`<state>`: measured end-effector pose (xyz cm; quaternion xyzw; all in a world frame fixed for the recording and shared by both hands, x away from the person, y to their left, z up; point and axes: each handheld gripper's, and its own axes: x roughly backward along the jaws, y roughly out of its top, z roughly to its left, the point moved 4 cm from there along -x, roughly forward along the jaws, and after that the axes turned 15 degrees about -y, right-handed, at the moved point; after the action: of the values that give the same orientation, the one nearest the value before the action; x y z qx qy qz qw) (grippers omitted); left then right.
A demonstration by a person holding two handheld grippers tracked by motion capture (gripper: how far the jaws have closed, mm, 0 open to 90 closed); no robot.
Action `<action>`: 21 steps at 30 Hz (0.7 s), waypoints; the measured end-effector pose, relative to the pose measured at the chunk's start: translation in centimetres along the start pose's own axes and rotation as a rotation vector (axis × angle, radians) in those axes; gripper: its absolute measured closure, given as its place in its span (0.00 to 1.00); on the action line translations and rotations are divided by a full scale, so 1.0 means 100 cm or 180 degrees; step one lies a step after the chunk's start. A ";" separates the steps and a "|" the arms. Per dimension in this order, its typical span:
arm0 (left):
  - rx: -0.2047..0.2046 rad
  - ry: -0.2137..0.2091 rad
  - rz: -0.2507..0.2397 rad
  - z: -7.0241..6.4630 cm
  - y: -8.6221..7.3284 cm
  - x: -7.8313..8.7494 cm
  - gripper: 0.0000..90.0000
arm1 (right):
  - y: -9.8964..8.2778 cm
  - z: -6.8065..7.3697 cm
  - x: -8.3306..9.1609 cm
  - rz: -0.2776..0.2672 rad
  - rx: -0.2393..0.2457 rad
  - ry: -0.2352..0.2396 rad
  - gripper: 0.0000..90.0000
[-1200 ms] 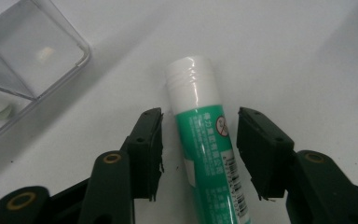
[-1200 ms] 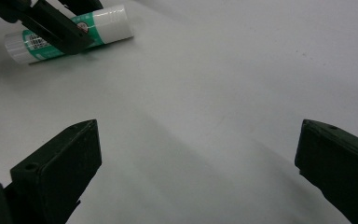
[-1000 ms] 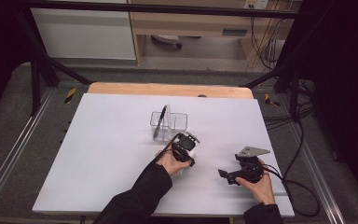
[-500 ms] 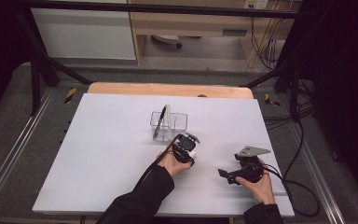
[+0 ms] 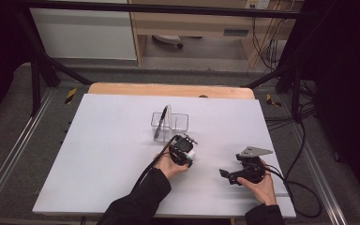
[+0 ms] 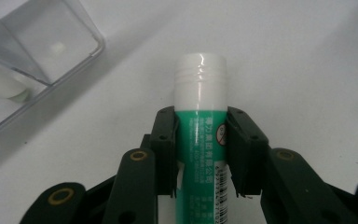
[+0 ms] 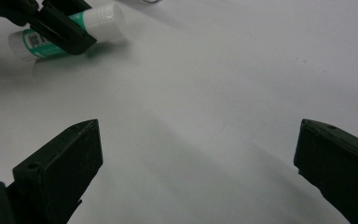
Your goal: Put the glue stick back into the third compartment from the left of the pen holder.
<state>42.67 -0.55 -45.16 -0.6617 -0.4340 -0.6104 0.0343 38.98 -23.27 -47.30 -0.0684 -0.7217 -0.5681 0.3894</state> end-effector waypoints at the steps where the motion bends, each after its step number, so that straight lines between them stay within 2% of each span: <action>1: -0.0006 -0.0007 -0.0021 0.000 -0.001 0.003 0.72 | 0.000 0.000 0.000 0.0000 0.0000 -0.0003 0.02; 6: -0.0058 -0.0009 -0.0164 0.002 -0.003 0.019 0.73 | 0.000 0.000 0.000 -0.0005 -0.0010 -0.0010 0.02; 14: -0.0064 -0.0004 -0.0686 0.007 -0.001 0.046 0.72 | 0.000 0.000 0.000 -0.0013 -0.0006 -0.0015 0.02; 21: -0.0101 0.0030 -0.0996 0.011 0.007 0.063 0.72 | 0.000 0.000 0.000 -0.0004 0.0006 -0.0002 0.01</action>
<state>43.13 3.01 -39.83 -0.5836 -0.5220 -0.6182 -0.0696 38.99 -23.26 -47.31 -0.0677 -0.7224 -0.5677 0.3888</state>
